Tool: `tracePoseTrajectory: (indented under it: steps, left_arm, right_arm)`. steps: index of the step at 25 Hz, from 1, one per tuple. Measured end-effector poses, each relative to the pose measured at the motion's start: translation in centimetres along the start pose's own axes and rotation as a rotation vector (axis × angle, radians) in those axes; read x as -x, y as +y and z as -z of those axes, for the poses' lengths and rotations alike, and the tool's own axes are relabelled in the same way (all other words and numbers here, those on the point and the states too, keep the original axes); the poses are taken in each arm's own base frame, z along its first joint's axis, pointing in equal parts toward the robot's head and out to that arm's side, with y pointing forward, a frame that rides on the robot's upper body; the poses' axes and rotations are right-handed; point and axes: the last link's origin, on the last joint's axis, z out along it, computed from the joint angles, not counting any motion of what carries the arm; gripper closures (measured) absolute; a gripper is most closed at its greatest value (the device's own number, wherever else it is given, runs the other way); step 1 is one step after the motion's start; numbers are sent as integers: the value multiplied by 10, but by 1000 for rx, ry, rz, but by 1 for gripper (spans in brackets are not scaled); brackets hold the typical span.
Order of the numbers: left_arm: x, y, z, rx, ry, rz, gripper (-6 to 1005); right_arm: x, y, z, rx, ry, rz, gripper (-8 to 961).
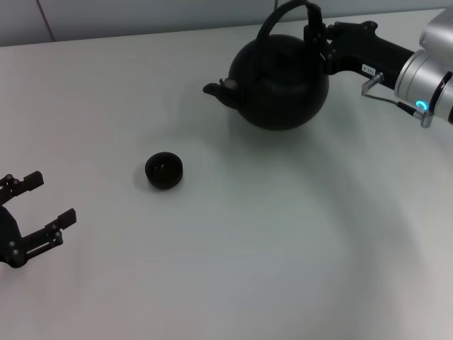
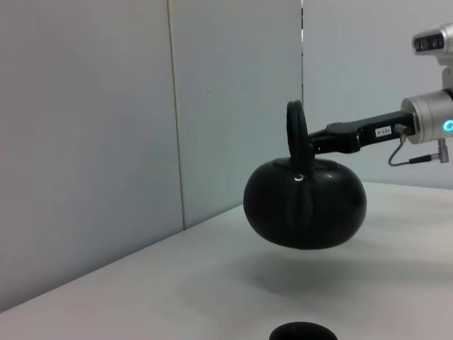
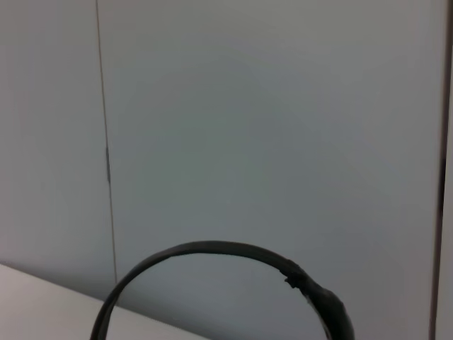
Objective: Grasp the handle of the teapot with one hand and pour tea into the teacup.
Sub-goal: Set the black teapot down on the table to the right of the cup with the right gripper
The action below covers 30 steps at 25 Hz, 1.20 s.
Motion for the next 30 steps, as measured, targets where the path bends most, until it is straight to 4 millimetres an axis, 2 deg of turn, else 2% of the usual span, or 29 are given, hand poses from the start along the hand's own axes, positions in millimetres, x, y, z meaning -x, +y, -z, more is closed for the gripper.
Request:
tracePoseTrajectory:
  steps: [11, 30]
  left_arm:
    - [-2, -1, 0, 6, 0, -8, 199]
    - [-1, 1, 0, 7, -3, -9, 199]
  right_arm:
    - [-15, 10, 0, 9, 27, 29, 856]
    - [-28, 16, 2, 5, 53, 19, 811]
